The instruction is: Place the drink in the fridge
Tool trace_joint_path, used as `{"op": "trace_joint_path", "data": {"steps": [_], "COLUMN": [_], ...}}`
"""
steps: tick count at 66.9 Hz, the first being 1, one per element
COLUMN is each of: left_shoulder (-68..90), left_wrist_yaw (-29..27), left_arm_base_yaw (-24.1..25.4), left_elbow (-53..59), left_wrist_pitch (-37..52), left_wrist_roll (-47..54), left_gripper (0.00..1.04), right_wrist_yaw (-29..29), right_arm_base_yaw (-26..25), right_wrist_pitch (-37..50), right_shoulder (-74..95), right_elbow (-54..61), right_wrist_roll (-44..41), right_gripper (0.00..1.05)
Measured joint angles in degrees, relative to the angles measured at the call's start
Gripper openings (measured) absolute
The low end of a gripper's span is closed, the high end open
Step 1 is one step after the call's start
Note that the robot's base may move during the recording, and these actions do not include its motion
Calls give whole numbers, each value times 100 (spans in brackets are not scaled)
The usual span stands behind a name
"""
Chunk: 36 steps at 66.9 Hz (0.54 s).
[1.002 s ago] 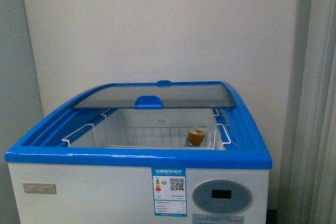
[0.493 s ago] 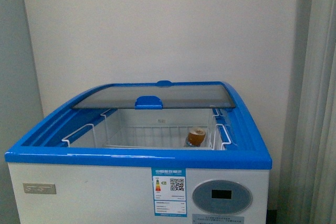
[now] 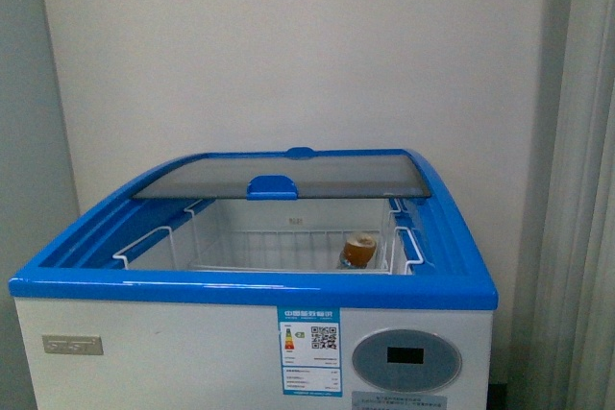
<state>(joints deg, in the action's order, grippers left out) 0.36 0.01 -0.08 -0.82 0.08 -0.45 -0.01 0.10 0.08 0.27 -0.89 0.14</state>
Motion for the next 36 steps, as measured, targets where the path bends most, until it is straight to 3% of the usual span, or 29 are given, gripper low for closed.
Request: {"op": "trace_joint_path", "data": {"steps": [11, 36], "left_shoulder": [0, 0], "left_wrist_yaw": [0, 0], "left_arm_base_yaw": [0, 0], "left_elbow": [0, 0], "left_wrist_pitch": [0, 0], "left_wrist_roll": [2, 9], "left_gripper": [98, 97], "right_wrist_yaw": [0, 0], "right_arm_base_yaw": [0, 0], "right_wrist_pitch": [0, 0], "right_shoulder": [0, 0], "right_elbow": [0, 0], "right_wrist_roll": [2, 2], "right_gripper": [98, 97]}}
